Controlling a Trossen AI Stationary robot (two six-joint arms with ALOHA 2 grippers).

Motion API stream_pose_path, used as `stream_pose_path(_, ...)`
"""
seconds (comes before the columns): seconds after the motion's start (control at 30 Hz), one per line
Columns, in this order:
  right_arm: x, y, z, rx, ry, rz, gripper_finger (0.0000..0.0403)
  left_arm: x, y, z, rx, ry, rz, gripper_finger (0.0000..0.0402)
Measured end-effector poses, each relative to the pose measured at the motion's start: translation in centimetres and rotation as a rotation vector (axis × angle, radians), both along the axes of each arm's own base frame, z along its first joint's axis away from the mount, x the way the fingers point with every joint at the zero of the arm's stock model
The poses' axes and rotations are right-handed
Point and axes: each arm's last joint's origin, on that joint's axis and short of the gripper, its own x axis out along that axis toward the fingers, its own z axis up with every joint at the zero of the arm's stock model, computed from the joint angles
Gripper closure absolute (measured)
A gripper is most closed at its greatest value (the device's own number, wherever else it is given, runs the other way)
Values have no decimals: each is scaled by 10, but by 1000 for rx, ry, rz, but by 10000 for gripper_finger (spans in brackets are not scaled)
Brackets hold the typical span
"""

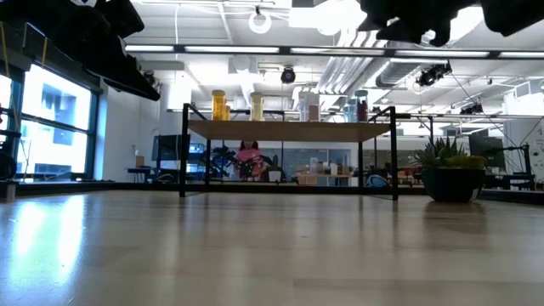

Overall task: Pick and place medicine bottles onto shelf by color
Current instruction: Put the blue pill bottle on the shelf aligned with the other blue pill bottles

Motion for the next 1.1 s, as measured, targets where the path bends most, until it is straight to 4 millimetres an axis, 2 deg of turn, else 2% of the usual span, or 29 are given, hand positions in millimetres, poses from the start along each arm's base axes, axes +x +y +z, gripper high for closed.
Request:
stream_pose_path(0.2, -1, 3, 3, -17, -48, 196, 203, 0, 0, 0, 1, 0, 0, 200)
stream_pose_path(0.53, -10, -9, 15, 25, -78, 420, 203, 0, 0, 0, -2, 0, 1, 200)
stream_pose_path(0.67, -7, -14, 30, 95, 42, 416, 203, 0, 0, 0, -14, -6, 10, 200)
stream_pose_path(0.83, -5, -20, 48, 223, 322, 416, 203, 0, 0, 0, -19, -7, 13, 200)
stream_pose_path(0.97, -11, -28, 53, 381, 464, 409, 203, 0, 0, 0, -19, -7, 13, 200)
stream_pose_path(1.1, -11, -33, 46, 448, 548, 435, 203, 0, 0, 0, -19, -7, 13, 200)
